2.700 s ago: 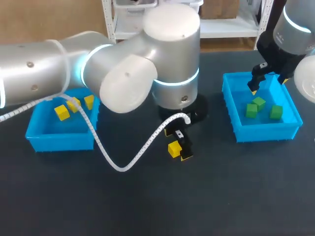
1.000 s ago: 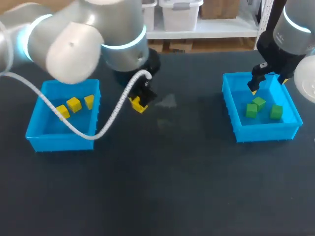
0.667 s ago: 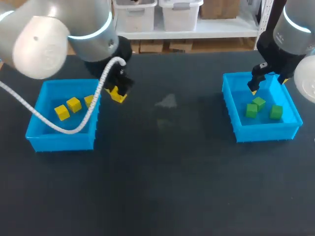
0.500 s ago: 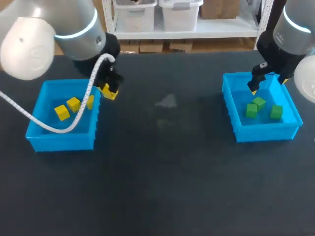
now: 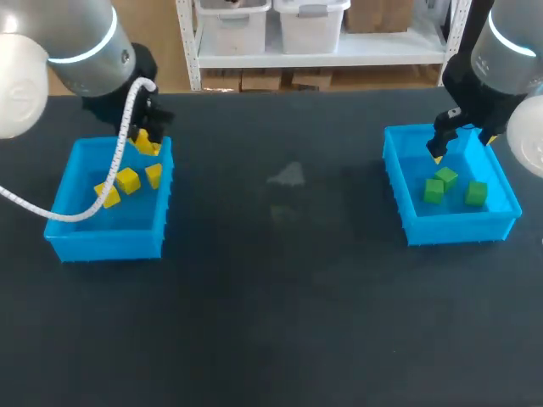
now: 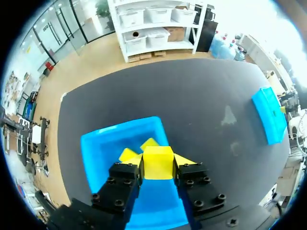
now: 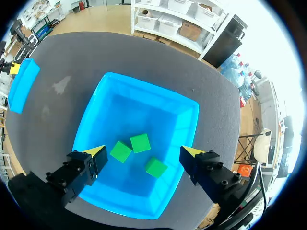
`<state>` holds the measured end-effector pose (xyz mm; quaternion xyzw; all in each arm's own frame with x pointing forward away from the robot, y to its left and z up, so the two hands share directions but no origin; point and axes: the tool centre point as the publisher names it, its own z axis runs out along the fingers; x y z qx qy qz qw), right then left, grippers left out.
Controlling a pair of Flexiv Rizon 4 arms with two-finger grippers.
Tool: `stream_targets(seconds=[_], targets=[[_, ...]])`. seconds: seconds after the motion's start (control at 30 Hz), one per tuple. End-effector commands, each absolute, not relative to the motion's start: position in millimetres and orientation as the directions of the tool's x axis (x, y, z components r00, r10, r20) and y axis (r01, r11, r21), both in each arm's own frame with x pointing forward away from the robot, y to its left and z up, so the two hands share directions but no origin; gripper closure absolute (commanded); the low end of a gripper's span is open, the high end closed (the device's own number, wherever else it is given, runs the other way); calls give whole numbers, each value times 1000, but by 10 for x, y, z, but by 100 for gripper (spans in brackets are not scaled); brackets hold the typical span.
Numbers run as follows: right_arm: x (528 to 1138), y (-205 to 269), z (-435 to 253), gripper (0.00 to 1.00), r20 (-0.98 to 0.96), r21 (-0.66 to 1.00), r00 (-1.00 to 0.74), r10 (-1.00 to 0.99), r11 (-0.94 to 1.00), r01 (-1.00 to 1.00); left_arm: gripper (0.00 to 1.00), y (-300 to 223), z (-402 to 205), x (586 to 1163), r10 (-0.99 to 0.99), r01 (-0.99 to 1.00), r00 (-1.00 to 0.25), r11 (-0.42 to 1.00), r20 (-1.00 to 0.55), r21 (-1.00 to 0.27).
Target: Put the green cubes in the right bin and the yellow cubes in the left bin.
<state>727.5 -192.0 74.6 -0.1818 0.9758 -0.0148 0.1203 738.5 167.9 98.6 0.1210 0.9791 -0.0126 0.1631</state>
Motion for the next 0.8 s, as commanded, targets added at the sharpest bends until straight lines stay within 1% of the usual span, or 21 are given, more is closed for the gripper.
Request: stream_targets(seconds=[0.03,0.33,0.6,0.8], targets=[[7266,-1920,744,0,-232,-74,-905,-357,934,-350,100,1841,968,7390,220,225,-922,974,-318,23],[7266,-1920,744,0,-232,-74,-905,-357,934,-350,100,2014,833,7337,198,194,-934,980,-297,44],[7266,-1920,744,0,-232,-74,-905,-357,934,-350,100,2153,763,7347,197,176,-937,979,-288,98],[7266,-1920,744,0,-232,-74,-905,-357,934,-350,100,2239,722,7338,173,153,-943,984,-285,92]])
